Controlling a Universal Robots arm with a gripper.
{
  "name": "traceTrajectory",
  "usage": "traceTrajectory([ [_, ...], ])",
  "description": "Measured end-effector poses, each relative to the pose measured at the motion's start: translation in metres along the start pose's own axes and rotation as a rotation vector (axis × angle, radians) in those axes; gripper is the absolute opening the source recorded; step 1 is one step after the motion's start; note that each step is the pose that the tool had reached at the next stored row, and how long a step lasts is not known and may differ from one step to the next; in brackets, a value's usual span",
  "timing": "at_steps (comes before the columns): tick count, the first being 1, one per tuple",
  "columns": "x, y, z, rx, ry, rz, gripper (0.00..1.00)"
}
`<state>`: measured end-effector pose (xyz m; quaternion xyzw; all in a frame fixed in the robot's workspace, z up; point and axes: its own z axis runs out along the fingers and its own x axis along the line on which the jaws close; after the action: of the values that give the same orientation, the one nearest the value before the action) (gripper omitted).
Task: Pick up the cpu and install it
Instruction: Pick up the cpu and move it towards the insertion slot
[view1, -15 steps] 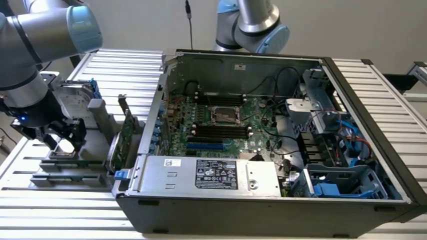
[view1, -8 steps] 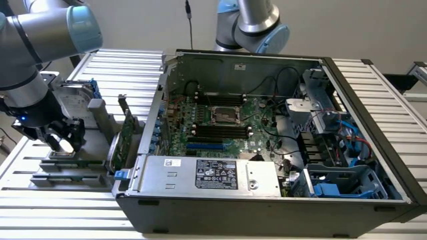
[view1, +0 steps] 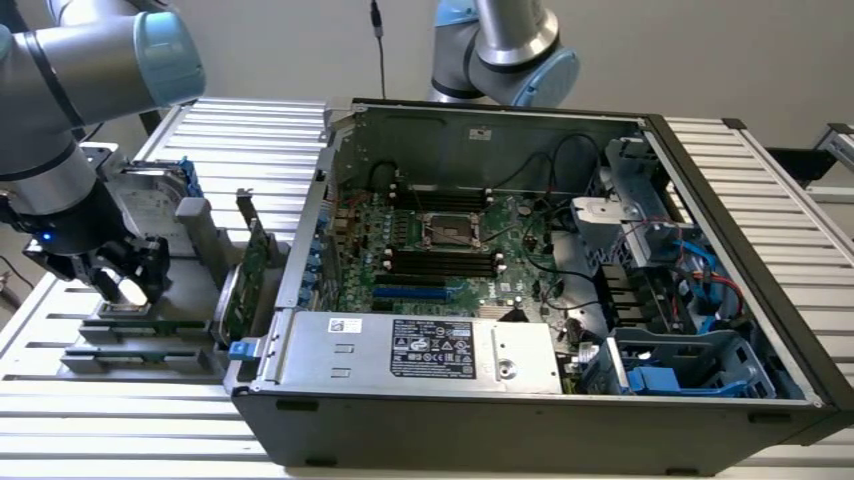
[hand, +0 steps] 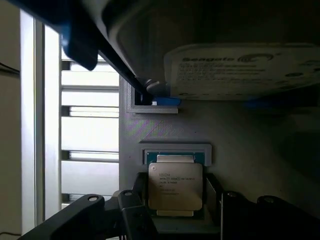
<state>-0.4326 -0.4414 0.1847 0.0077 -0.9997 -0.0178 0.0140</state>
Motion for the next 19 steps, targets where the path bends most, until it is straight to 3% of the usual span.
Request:
traceTrajectory([
  [11,0.0,0.0001,-0.0018,-0.0002,-0.0004,-0.008,0.55],
  [15,0.0,0.0004,-0.0106,0.0,0.0002,-0.009,0.55],
  [19,0.001,0.001,-0.0273,0.0,0.0002,-0.01,0.55],
])
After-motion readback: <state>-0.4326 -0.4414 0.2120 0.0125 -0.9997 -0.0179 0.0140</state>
